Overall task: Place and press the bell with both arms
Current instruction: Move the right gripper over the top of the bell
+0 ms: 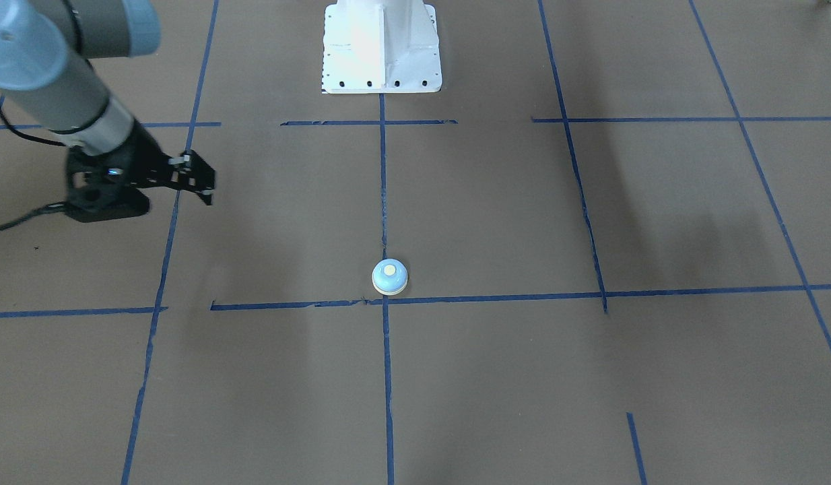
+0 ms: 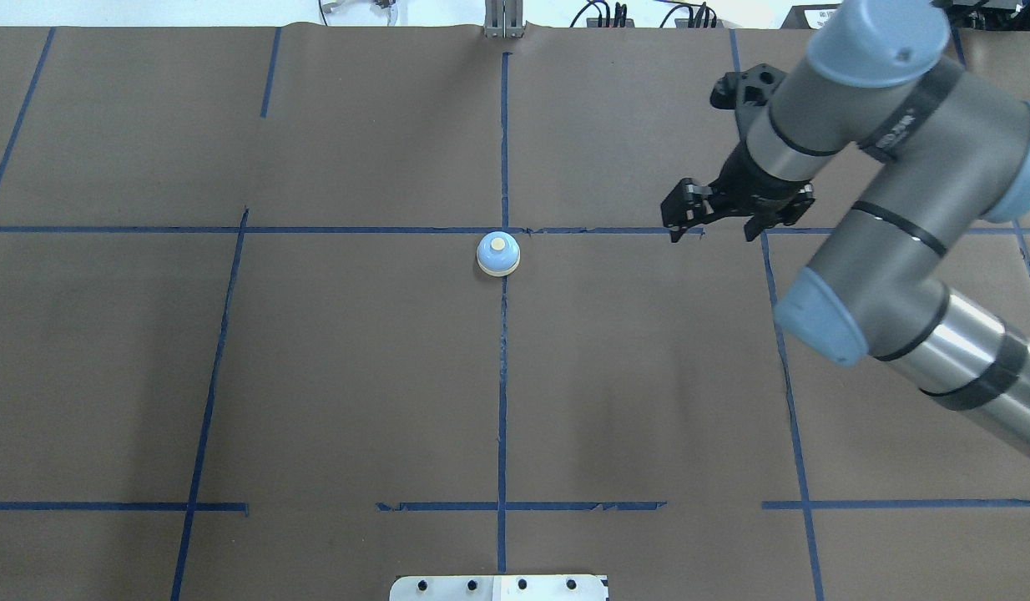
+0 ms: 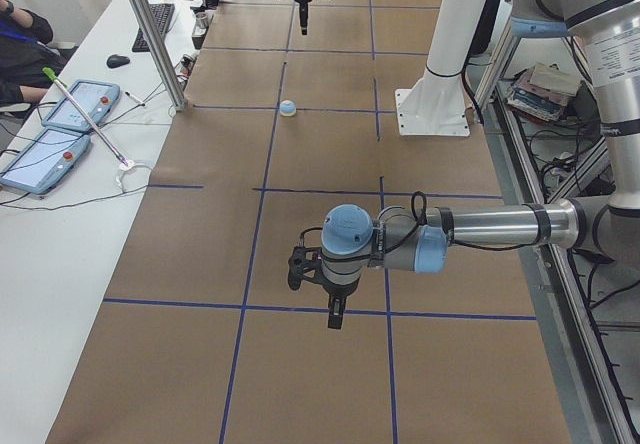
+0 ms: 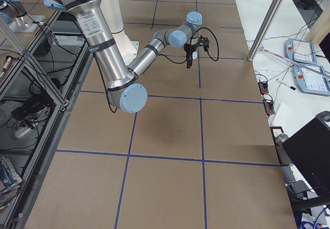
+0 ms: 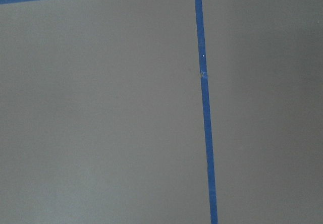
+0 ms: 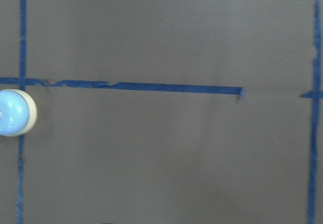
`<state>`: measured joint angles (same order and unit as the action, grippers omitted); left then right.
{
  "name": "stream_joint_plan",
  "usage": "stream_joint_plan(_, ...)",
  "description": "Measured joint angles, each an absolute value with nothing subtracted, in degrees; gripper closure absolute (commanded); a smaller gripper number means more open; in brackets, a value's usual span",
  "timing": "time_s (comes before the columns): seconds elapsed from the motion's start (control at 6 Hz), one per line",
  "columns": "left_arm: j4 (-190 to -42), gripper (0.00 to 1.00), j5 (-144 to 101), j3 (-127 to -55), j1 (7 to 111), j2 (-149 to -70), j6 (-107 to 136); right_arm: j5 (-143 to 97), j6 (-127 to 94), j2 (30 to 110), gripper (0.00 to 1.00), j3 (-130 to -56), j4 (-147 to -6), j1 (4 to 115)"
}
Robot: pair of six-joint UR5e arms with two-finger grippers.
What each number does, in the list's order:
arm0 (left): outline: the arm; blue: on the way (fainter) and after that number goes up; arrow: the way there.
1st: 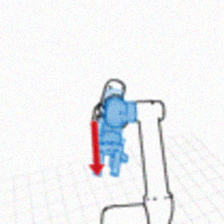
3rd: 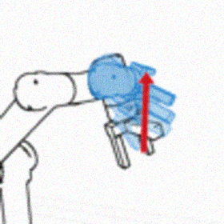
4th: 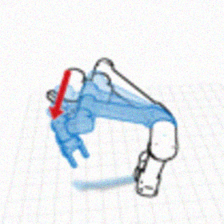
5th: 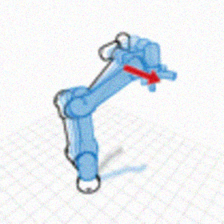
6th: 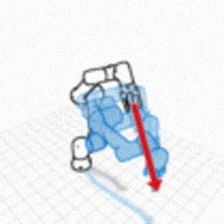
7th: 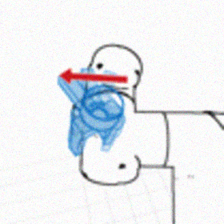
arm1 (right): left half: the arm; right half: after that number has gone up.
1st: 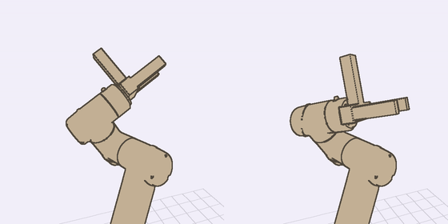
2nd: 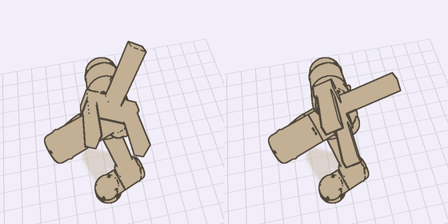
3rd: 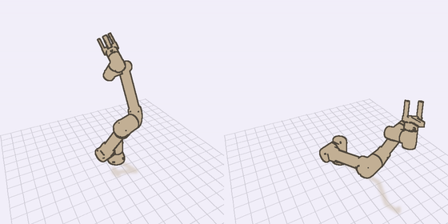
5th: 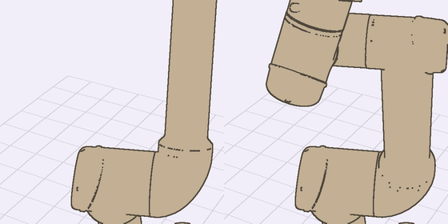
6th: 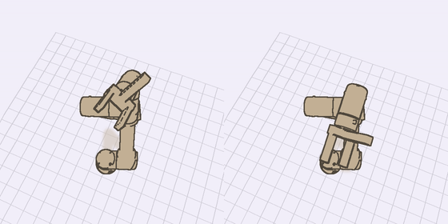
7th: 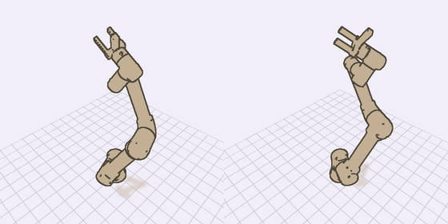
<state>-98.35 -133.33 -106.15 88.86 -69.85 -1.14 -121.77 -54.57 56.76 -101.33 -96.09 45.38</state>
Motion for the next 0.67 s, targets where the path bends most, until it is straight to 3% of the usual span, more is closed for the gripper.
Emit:
stream_joint_plan(0.33, -98.4, 0.0, -133.4, -106.2, 88.9, -69.8, -1.1, -114.7, -66.3, 42.5, 0.05, -82.7, -84.7, 38.7)
stream_joint_plan(0.5, -98.4, 0.0, -133.5, -106.3, 88.9, -69.8, -1.1, -111.7, -69.6, 36.4, 0.57, -73.1, -79.4, 36.7)
stream_joint_plan(0.67, -98.4, 0.0, -133.6, -106.3, 88.9, -69.8, -1.1, -110.6, -70.4, 33.0, 0.92, -67.7, -77.6, 35.8)
